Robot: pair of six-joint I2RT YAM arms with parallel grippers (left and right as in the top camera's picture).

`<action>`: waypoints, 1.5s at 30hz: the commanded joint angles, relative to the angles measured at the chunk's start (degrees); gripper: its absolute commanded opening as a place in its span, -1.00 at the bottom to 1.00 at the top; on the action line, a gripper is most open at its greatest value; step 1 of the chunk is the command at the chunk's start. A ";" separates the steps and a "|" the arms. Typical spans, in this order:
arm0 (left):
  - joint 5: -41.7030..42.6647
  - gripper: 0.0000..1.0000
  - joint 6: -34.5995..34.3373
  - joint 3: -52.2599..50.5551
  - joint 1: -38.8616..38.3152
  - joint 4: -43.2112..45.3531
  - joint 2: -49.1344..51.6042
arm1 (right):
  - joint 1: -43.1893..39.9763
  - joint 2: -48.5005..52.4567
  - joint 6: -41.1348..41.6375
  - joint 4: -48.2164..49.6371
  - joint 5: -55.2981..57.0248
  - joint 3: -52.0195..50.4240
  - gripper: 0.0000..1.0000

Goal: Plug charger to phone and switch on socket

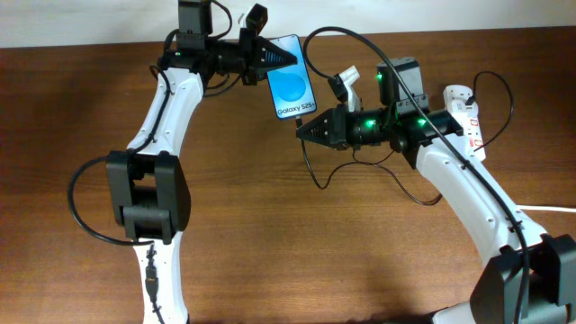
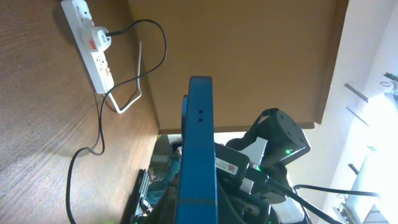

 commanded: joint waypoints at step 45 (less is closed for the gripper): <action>2.10 -1.00 0.79 0.59 0.94 0.11 -3.17 | -2.21 2.60 2.08 8.00 -1.77 -0.04 -0.35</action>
